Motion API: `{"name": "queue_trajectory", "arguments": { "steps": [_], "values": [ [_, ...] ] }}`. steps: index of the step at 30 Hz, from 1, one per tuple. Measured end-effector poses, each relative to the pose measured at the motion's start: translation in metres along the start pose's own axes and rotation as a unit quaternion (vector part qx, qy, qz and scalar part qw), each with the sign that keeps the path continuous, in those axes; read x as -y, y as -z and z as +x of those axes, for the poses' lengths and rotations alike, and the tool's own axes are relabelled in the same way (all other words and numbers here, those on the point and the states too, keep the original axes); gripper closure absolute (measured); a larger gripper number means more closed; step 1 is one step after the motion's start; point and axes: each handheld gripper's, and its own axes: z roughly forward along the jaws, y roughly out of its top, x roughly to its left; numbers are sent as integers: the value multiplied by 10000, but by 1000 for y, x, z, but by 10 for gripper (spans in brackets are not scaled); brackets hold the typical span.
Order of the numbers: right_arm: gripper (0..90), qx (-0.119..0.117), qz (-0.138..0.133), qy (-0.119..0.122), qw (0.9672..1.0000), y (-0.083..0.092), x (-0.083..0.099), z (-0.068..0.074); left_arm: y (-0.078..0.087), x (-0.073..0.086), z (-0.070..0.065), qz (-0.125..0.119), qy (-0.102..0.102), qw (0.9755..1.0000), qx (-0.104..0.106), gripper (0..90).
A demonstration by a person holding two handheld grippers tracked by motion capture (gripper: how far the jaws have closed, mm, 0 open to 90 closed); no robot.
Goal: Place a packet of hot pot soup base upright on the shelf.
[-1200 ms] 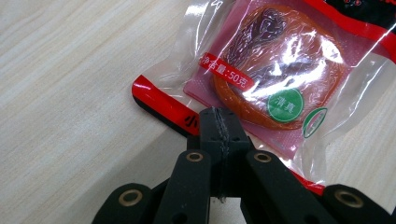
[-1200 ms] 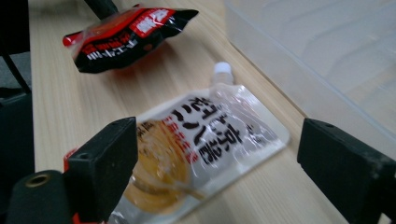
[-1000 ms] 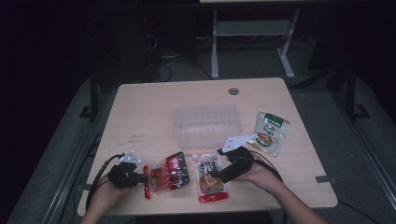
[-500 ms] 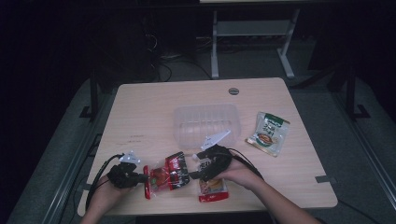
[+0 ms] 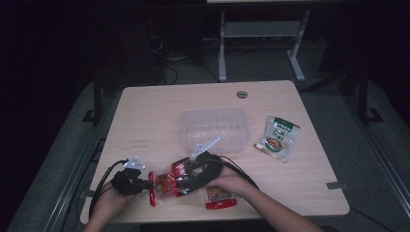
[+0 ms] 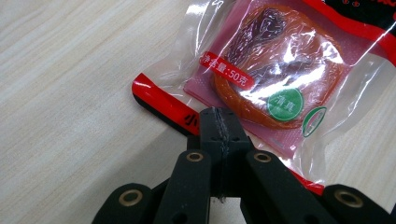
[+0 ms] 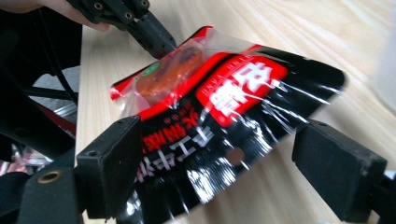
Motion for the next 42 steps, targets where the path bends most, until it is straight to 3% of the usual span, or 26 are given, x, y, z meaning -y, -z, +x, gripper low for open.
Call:
{"name": "queue_trajectory", "arguments": {
  "steps": [7, 10, 12, 13, 23, 32, 42],
  "values": [
    [259, -110, -134, 10, 9998, -7, -3, 7, -1, -1, -2, 6, -25, 10000, -63, 899],
    [393, -125, -187, 160, 9996, -11, -6, 13, -1, -1, -4, -10, -4, 10000, -82, 899],
    [417, -135, -201, 188, 9995, -12, -6, 15, -1, -1, -3, -7, -29, 10000, -89, 899],
    [495, -92, -210, 259, 9994, -12, -8, 16, -1, -1, -3, -11, -17, 10000, -88, 898],
    [843, -3, -81, 591, 9982, -13, -9, 13, -1, -2, -2, -8, -39, 10000, -58, 899],
    [895, -295, -231, 590, 9976, -8, -11, 12, -2, -3, -3, 2, -170, 9998, -133, 898],
    [898, -664, -472, 606, 9948, 6, -13, 16, -2, -8, -6, -219, -201, 9995, 40, 898]
  ]
}}
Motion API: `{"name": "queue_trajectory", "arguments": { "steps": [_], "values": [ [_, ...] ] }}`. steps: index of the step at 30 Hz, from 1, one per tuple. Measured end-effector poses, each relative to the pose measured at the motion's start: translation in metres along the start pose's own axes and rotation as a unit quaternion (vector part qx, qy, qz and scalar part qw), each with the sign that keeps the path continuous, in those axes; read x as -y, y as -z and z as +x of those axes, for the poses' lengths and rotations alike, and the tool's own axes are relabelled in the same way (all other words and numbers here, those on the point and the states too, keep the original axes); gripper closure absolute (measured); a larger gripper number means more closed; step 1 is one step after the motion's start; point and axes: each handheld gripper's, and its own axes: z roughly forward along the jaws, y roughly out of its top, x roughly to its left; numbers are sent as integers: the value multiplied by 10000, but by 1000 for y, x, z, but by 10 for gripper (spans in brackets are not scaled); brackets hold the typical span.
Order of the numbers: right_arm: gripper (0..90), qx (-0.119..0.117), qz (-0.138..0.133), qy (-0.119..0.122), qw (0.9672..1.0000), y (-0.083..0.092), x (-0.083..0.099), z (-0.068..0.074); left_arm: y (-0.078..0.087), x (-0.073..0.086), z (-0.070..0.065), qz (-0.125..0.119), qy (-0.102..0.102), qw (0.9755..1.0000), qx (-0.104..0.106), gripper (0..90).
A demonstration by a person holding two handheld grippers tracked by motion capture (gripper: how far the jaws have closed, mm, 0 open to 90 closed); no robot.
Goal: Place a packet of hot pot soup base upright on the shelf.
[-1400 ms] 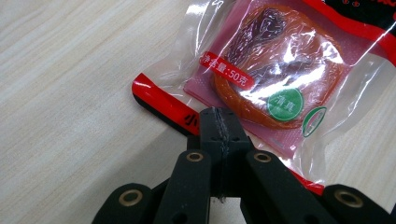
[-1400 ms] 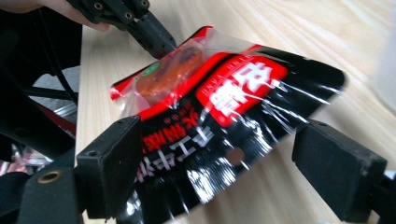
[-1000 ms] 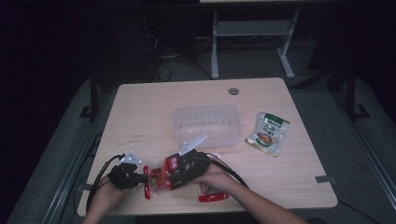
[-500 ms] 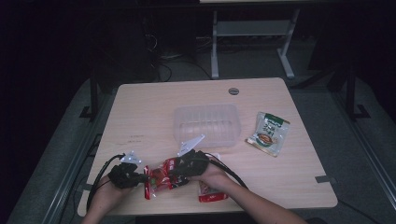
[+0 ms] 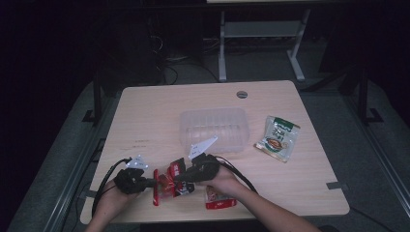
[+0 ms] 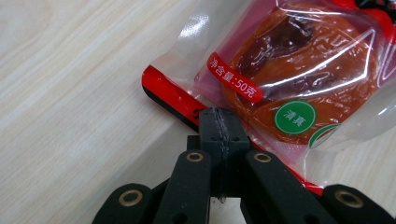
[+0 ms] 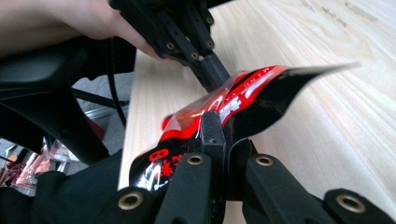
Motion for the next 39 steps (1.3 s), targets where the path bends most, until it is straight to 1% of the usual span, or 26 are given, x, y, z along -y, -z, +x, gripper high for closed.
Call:
{"name": "queue_trajectory", "arguments": {
  "steps": [3, 4, 5, 6, 8, 10, 11, 12, 14, 15, 16, 17, 18, 20, 22, 23, 28, 29, 31, 33, 37, 39],
  "values": [
    [899, -108, -127, 47, 9999, 7, -2, 1, 1, -3, -3, -85, -18, 10000, 42, 898],
    [899, -143, -187, 48, 9997, 11, -4, 3, 1, -4, -4, -122, -16, 9999, 60, 898],
    [899, -143, -187, 48, 9997, 11, -4, 3, 1, -4, -4, -113, -50, 9999, 66, 898],
    [899, -146, -237, 59, 9996, 15, -6, 4, 1, -6, -6, -142, -76, 9998, 118, 898],
    [899, -155, -266, 51, 9995, 18, -6, 4, 0, -7, -7, -183, -93, 9997, 147, 898],
    [899, -128, -347, 90, 9993, 25, -7, 4, -3, -11, -11, -207, -112, 9995, 201, 897],
    [899, -128, -347, 90, 9993, 25, -7, 4, -3, -11, -11, -207, -112, 9995, 201, 897],
    [899, -117, -369, 61, 9992, 29, -7, 4, -4, -13, -13, -188, -209, 9994, 216, 886],
    [899, -105, -391, 80, 9991, 31, -7, 3, -3, -13, -14, -210, -212, 9993, 220, 874],
    [899, -90, -406, 82, 9991, 34, -7, 3, -3, -13, -15, -252, -183, 9993, 226, 864],
    [900, -86, -427, 70, 9990, 38, -7, 3, -2, -13, -15, -264, -197, 9992, 217, 855],
    [899, -75, -470, 105, 9988, 40, -7, 2, 0, -11, -14, -271, -213, 9992, 210, 848],
    [900, -65, -471, 89, 9988, 42, -7, 2, 0, -11, -14, -300, -175, 9992, 207, 839],
    [899, -52, -527, 94, 9986, 46, -8, 2, 1, -10, -13, -264, -198, 9992, 205, 823],
    [899, -39, -527, 95, 9986, 49, -8, 1, 1, -9, -11, -290, -132, 9993, 194, 815],
    [900, -42, -553, 69, 9984, 51, -8, 2, 2, -8, -10, -289, -124, 9993, 201, 811],
    [899, -13, -634, 103, 9979, 63, -8, 2, 4, -6, -8, -336, -67, 9992, 205, 769],
    [899, -13, -634, 103, 9979, 63, -8, 2, 4, -6, -8, -352, -62, 9991, 226, 769],
    [900, 12, -682, 123, 9976, 69, -9, 2, 4, -6, -8, -322, -98, 9992, 210, 739],
    [899, 14, -703, 130, 9974, 71, -9, 2, 3, -6, -8, -319, -104, 9992, 209, 713],
    [899, 21, -785, 158, 9968, 80, -11, 2, 2, -7, -6, -321, -151, 9992, 197, 684],
    [900, 42, -769, 196, 9968, 82, -12, 1, 3, -6, -6, -335, -158, 9992, 180, 672]
  ]
}}
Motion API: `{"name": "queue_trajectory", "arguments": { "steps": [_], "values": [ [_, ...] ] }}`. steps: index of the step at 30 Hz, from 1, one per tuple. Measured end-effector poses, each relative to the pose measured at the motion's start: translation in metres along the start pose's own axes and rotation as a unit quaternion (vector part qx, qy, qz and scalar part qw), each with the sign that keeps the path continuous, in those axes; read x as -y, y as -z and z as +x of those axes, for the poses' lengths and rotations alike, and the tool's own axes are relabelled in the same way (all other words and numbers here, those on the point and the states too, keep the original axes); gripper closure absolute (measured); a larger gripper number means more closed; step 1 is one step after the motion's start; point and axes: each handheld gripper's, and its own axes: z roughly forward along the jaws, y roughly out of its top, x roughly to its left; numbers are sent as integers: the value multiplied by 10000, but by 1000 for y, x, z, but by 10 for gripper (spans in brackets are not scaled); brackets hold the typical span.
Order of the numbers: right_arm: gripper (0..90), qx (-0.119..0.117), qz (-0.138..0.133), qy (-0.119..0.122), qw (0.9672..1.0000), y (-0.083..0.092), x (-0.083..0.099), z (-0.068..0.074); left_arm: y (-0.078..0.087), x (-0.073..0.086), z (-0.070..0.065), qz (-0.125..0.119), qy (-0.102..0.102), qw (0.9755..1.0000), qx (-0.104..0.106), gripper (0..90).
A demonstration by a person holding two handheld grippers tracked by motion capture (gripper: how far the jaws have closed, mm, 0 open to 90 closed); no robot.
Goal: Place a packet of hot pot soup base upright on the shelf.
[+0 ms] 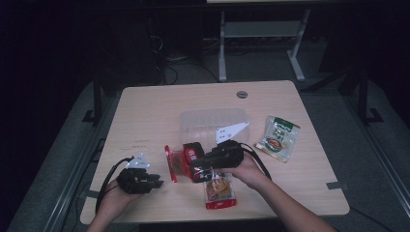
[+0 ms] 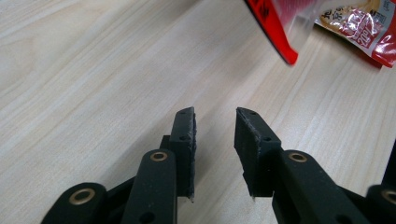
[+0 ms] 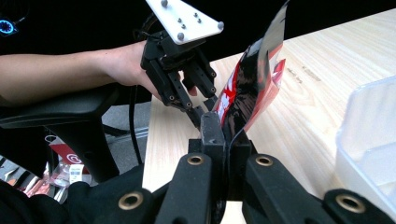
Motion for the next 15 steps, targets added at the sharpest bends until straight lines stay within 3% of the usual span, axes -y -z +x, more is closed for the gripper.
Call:
{"name": "queue_trajectory", "arguments": {
  "steps": [5, 15],
  "values": [
    [899, 48, -68, -5, 10000, 10, -2, -3, 1, 1, 1, -71, 80, 9999, 6, 642],
    [899, 151, -168, -12, 9997, 25, -8, -5, 0, 2, 3, -106, 17, 9999, 30, 520]
  ]
}}
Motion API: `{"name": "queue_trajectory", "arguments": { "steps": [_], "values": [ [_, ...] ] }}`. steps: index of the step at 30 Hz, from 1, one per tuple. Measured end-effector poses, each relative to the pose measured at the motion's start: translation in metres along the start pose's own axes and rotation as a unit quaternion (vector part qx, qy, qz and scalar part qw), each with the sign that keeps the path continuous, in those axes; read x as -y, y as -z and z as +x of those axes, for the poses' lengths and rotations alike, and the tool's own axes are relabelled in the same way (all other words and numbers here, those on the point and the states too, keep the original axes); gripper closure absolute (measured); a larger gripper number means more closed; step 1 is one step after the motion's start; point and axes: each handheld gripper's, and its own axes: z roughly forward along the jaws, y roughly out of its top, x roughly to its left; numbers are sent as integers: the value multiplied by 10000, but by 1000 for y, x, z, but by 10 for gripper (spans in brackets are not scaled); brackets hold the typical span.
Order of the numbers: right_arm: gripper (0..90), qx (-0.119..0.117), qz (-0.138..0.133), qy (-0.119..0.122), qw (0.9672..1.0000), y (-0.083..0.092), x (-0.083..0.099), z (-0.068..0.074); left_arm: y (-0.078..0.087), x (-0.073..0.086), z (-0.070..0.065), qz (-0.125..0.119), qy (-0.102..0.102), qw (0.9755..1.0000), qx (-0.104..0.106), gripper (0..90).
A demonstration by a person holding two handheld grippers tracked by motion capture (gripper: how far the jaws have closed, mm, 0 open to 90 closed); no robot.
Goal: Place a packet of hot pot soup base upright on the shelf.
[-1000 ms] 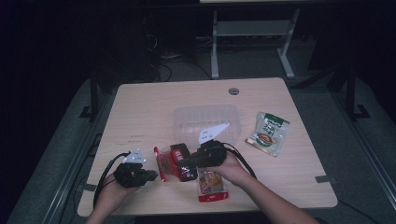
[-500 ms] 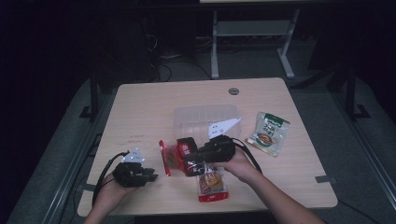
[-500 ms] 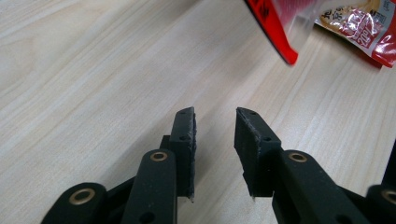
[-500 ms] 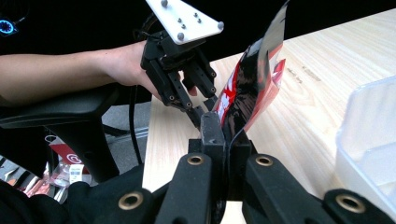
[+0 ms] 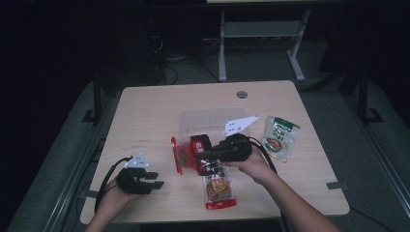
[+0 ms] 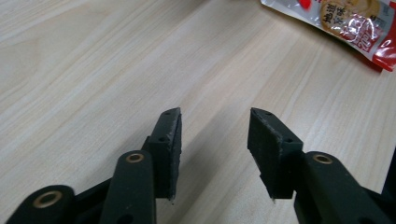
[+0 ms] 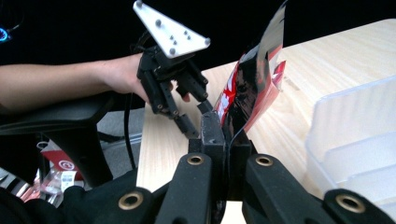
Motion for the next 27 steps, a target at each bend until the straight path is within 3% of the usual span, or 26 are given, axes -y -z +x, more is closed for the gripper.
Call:
{"name": "queue_trajectory", "arguments": {
  "steps": [10, 27],
  "values": [
    [899, 288, -83, -64, 9995, 15, -1, -8, 2, 0, -2, -94, -74, 9999, -11, 421],
    [899, 708, -200, -61, 9973, 22, -17, -27, 7, 5, -3, -133, -160, 9997, -107, 373]
  ]
}}
